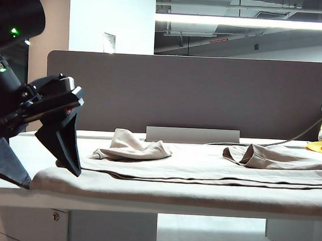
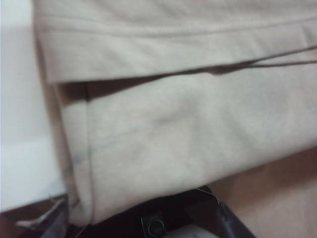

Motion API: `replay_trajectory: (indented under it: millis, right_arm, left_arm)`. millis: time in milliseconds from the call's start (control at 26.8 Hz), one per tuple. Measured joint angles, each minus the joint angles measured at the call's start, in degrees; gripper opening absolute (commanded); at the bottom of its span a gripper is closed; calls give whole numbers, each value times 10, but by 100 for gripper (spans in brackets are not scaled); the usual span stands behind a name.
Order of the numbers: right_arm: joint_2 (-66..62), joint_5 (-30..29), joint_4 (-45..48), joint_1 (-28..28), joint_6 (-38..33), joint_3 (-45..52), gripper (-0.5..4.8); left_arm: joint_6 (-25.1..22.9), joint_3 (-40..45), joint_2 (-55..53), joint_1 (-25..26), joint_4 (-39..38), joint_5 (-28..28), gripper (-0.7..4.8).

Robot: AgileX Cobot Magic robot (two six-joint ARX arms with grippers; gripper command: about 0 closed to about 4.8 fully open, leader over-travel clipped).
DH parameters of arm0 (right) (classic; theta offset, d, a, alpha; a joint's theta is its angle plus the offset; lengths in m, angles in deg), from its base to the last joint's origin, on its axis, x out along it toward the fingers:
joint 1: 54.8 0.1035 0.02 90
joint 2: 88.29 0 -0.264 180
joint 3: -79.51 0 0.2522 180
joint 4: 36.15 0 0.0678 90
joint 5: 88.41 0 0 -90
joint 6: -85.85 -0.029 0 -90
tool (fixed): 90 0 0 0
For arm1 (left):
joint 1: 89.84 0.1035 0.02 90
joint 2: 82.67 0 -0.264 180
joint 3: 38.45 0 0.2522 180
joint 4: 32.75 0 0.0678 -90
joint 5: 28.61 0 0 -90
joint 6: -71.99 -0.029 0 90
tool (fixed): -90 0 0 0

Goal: Fold the bottom side of the T-shirt horizontally towards the center, about one-third of the way, then fold the sleeve back towards the center, creating a straight line along the edge of the T-shirt, and finally fold the bottom of the T-shirt up towards the top, creating a neat rectangle.

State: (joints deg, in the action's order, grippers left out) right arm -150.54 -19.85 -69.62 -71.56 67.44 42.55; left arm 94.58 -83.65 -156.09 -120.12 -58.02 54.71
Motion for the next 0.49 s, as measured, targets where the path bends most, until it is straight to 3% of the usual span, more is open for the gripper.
replay_trajectory:
  millis: [261, 336, 373, 485]
  right_arm:
    - [-36, 0, 27, 0, 0, 0, 322]
    - [-39, 0, 34, 0, 0, 0, 320]
    - [-41, 0, 38, 0, 0, 0, 279]
    - [-45, 0, 43, 0, 0, 0, 241]
  left_arm:
    - [0, 0, -3, 0, 4, 0, 358]
    - [0, 0, -3, 0, 4, 0, 320]
    - [0, 0, -3, 0, 4, 0, 268]
    - [0, 0, -3, 0, 4, 0, 240]
